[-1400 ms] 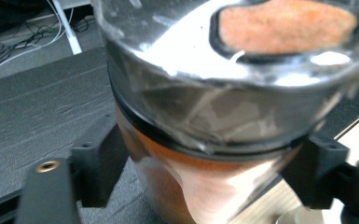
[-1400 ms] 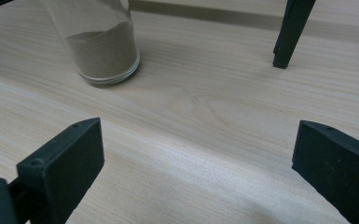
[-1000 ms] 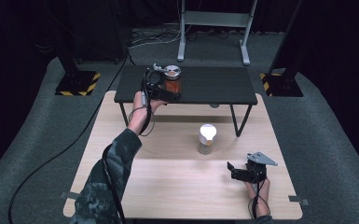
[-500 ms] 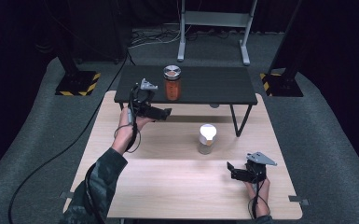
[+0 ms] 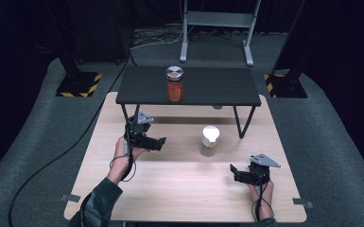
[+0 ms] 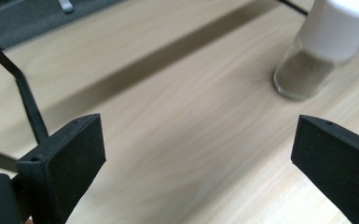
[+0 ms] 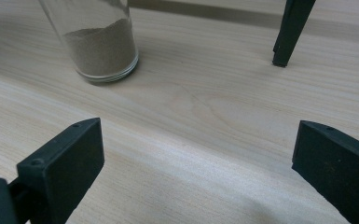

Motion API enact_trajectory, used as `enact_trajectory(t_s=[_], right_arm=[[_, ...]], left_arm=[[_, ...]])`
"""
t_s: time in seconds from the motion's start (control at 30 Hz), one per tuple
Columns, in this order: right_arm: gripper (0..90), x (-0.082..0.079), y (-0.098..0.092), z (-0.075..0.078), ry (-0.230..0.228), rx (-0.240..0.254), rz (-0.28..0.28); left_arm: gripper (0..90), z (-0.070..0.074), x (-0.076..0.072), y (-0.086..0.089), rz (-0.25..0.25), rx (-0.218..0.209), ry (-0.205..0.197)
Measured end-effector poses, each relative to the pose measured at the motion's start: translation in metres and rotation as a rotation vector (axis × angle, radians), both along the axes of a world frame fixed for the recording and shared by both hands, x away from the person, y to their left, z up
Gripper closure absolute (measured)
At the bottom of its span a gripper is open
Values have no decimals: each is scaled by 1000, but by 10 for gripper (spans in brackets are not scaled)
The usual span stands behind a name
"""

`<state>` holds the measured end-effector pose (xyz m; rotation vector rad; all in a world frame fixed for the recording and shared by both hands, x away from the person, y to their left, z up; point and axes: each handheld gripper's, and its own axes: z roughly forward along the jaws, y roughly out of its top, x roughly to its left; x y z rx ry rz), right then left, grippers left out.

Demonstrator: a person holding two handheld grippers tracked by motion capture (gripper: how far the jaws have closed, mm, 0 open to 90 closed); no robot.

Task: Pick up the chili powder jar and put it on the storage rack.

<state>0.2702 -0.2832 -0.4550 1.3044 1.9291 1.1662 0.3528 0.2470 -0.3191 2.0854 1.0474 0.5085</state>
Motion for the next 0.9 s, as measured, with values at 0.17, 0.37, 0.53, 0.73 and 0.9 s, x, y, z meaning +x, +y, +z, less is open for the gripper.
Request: enact_trajectory(t_s=[0.17,0.37,0.53,0.73,0.9], right_arm=[[9,0,1,0,1,-2,0],[9,0,1,0,0,-2,-2],[9,0,1,0,0,-4,-4],[9,-1,2,0,-1,-7,-8],[9,-1,3,0,0,-9,-8]], left_arm=[[18,-33,-9,8,7,-27,33],[12,-79,-21,21,10,-74,94],[11,-98,-25,19,31,-67,121],[10,-105,-31,16,58,-47,112],[1,-112,-37,11,67,-13,101]])
